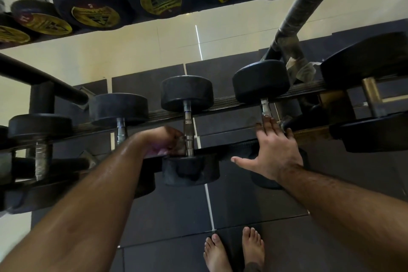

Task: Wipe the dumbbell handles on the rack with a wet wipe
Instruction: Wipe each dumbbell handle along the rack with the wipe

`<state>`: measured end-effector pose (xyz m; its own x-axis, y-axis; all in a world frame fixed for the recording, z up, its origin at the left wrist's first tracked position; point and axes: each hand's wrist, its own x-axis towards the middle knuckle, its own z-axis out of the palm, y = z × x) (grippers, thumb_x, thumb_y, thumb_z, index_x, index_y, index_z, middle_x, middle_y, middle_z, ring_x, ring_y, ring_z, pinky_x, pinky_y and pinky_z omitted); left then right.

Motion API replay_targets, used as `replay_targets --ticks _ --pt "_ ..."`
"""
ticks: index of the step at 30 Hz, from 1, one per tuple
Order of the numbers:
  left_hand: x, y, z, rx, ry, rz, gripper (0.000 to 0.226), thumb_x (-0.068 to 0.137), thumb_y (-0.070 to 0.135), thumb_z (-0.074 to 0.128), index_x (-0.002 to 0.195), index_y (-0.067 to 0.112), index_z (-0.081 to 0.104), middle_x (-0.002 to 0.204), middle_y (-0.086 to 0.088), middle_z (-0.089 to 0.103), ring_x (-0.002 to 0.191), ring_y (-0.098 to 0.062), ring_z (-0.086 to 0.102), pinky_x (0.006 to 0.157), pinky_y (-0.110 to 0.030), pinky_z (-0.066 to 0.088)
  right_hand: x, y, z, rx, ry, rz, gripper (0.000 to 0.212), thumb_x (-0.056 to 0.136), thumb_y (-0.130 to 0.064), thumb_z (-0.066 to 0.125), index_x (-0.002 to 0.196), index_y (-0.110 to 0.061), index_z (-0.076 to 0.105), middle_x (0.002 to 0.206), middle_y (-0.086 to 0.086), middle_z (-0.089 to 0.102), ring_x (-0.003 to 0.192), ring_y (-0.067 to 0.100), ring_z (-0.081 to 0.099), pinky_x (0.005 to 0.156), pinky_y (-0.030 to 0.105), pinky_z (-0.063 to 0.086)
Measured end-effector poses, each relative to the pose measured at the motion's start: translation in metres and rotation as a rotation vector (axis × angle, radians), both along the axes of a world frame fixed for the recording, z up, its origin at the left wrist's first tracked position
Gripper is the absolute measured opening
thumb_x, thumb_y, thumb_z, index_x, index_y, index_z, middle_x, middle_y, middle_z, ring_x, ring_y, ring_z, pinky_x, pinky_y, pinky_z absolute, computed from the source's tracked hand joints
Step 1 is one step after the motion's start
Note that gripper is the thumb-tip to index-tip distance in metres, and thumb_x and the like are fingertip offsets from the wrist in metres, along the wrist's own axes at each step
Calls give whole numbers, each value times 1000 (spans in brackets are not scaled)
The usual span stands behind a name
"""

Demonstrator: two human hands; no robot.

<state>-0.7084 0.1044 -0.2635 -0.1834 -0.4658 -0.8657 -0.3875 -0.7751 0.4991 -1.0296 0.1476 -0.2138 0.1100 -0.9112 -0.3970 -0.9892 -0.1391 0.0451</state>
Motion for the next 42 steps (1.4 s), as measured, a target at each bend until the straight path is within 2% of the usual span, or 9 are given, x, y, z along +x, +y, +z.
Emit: replay_targets --ticks 3,7,12,17,23,26,31,38,42 --pt "15 -10 -9 -151 -128 95 40 86 -25 38 92 -3 70 65 -8 70 47 -10 60 37 -16 38 0 0 -1 2 14 -7 145 60 -113 23 166 -14 35 177 13 22 162 29 24 125 65 27" --pt "-9 -17 -12 -139 123 355 44 90 -26 35 108 -1 66 96 -14 75 87 -22 73 69 -28 62 2 1 2 -5 13 -18 144 60 -112 25 166 -14 35 176 13 24 162 29 25 124 64 29" --pt "10 -7 -4 -25 -61 -226 40 82 -25 35 82 2 65 77 -18 68 54 -15 61 41 -17 41 3 2 1 -11 13 -16 141 61 -111 27 164 -16 38 176 12 24 161 30 25 123 65 30" --pt "2 -10 -5 -146 -33 232 42 85 -29 39 92 -1 70 74 -6 76 72 -25 68 51 -18 53 2 1 0 -15 3 -9 139 61 -111 29 163 -18 40 176 12 24 161 31 25 123 66 30" --pt "9 -1 16 -43 -106 -163 47 79 -26 40 76 4 75 71 -15 70 56 -18 63 43 -19 45 0 1 -1 -32 -6 -6 137 61 -111 28 161 -18 43 175 12 27 161 32 26 121 67 31" --pt "18 -6 39 -185 -230 37 38 83 -26 47 95 -1 75 79 -16 73 58 -16 64 47 -21 48 0 1 0 -22 -10 9 137 62 -111 26 160 -18 44 174 13 30 160 33 27 120 68 32" --pt "-29 3 69 -294 15 397 41 87 -21 43 105 0 72 94 -18 77 80 -25 74 74 -39 61 -3 3 3 -25 -48 14 135 63 -111 26 160 -19 45 172 13 35 158 32 32 120 63 35" --pt "-104 20 90 -287 128 542 47 88 -18 40 111 6 74 99 -15 78 84 -21 74 71 -34 61 -19 7 7 -9 -246 30 124 71 -106 31 159 -20 45 166 7 45 149 29 45 118 55 41" --pt "-158 29 107 -394 59 566 41 87 -18 45 107 5 73 94 -14 77 77 -19 73 64 -29 60 -63 3 18 -33 -263 174 106 85 -92 24 159 -20 48 171 7 39 158 28 33 129 60 22"
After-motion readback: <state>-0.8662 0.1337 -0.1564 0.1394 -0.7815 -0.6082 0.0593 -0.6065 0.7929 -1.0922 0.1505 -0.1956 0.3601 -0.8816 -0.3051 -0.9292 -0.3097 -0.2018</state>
